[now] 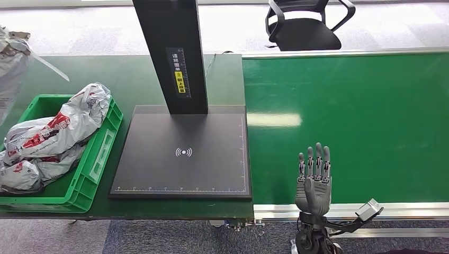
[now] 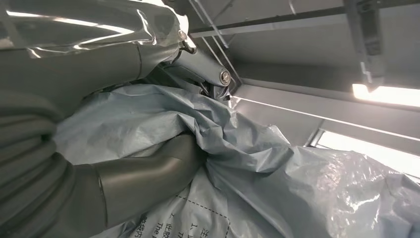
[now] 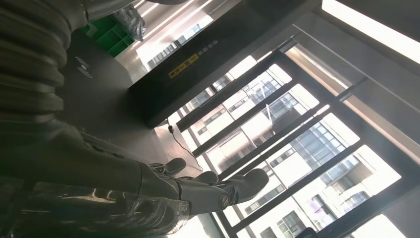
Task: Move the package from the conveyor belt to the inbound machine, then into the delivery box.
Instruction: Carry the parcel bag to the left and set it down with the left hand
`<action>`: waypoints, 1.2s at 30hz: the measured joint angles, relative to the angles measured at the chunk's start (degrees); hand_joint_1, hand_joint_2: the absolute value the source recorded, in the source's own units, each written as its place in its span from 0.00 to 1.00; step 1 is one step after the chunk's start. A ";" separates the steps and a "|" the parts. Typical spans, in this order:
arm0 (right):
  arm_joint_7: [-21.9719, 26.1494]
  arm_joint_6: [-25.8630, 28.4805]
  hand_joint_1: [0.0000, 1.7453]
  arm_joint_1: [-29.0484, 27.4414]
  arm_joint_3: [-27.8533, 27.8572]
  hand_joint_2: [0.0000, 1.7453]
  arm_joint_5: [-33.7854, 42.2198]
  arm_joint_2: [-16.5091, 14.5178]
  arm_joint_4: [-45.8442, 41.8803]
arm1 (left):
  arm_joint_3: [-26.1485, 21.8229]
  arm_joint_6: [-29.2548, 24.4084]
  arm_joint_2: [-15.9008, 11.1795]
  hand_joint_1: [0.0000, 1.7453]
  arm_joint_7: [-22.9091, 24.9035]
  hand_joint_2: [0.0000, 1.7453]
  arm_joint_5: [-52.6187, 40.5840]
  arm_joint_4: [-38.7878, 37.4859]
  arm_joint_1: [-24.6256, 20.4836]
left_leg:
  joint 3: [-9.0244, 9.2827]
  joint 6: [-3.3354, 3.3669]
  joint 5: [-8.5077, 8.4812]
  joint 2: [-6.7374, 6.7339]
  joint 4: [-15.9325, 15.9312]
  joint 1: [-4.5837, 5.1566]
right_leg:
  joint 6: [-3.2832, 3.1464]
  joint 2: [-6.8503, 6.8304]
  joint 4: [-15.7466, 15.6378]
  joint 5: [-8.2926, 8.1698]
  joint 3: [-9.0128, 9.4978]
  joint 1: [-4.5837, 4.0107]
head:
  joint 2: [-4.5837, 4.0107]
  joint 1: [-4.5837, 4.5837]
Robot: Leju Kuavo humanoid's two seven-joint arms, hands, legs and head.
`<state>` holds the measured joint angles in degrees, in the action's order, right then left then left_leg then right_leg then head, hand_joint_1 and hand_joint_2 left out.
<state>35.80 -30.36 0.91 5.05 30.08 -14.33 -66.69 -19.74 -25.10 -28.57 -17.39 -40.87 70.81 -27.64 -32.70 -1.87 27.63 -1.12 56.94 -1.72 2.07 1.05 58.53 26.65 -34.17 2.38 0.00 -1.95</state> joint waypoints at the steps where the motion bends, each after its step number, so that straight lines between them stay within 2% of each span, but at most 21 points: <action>1: -0.16 0.00 0.00 -0.07 0.03 1.00 -0.01 -0.04 -0.14 | 0.15 -0.28 0.28 0.84 -0.03 1.00 -0.08 1.05 1.24 | 0.00 0.00 0.00 0.00 0.00 0.00 | 0.00 0.00 0.00 0.00 0.00 0.00 | 0.00 -0.01; 4: -0.45 -0.02 0.00 -0.16 0.12 1.00 -0.10 -0.15 -0.38 | 0.41 -1.30 1.15 0.84 -0.27 1.00 -0.55 3.24 4.39 | 0.01 0.00 0.00 -0.01 0.00 0.00 | 0.00 0.00 -0.01 -0.01 0.01 0.00 | 0.00 -0.01; 11: -0.88 -0.02 0.00 -0.15 0.35 1.00 -0.34 -0.44 -0.44 | 1.17 -3.63 4.95 0.90 -1.03 1.00 -3.34 4.55 9.46 | 0.03 0.00 -0.01 0.02 0.00 0.00 | 0.00 -0.01 0.00 -0.01 0.05 0.00 | 0.00 0.00; 17: -1.02 -0.02 0.00 -0.10 0.50 1.00 -0.81 -0.73 -0.44 | 2.99 -4.23 7.76 0.83 -1.14 1.00 -5.75 4.63 11.41 | 0.03 0.00 0.00 0.02 0.00 0.00 | 0.00 -0.01 0.00 -0.01 0.05 0.00 | 0.00 0.00; 18: -1.04 -0.02 0.00 -0.08 0.51 1.00 -0.85 -0.74 -0.44 | 3.31 -4.28 8.06 0.75 -1.10 1.00 -6.00 4.69 11.69 | 0.02 0.00 0.00 0.02 0.00 0.00 | 0.00 -0.01 0.00 -0.01 0.05 0.00 | 0.00 0.01; 21: -1.07 -0.02 0.00 0.08 0.54 1.00 -0.97 -0.75 -0.43 | 4.11 -4.23 8.72 0.14 -0.95 1.00 -6.50 4.83 12.26 | 0.02 0.00 0.00 0.03 0.00 -0.01 | 0.00 -0.01 0.00 -0.01 0.05 0.00 | 0.00 0.01; 22: -1.07 -0.02 0.00 0.13 0.54 1.00 -0.99 -0.74 -0.42 | 4.32 -4.20 8.87 0.01 -0.90 1.00 -6.58 4.83 12.39 | 0.02 0.00 0.00 0.03 0.00 -0.01 | 0.00 -0.01 0.00 -0.01 0.06 0.00 | 0.00 0.00; 29: -1.07 -0.02 0.00 0.19 0.57 1.00 -0.99 -0.74 -0.42 | 5.04 -3.35 9.28 0.00 -0.30 1.00 -6.67 4.83 12.67 | 0.03 0.00 0.00 0.03 0.00 -0.01 | 0.00 -0.01 0.00 -0.01 0.06 0.00 | 0.00 0.01; 36: -1.09 -0.02 0.00 0.18 0.65 1.00 -0.99 -0.75 -0.42 | 5.57 -1.73 8.47 0.00 0.52 1.00 -6.24 5.00 12.87 | 0.02 0.00 0.00 0.03 0.00 -0.01 | 0.00 -0.01 0.00 -0.01 0.06 0.00 | 0.00 0.00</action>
<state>34.71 -30.38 1.09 5.70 29.09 -15.08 -67.10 -14.17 -26.82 -20.10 -16.86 -47.11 75.81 -14.77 -32.67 -1.88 27.62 -1.09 56.94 -1.73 2.07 1.04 58.53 26.64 -34.11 2.38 0.00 -1.95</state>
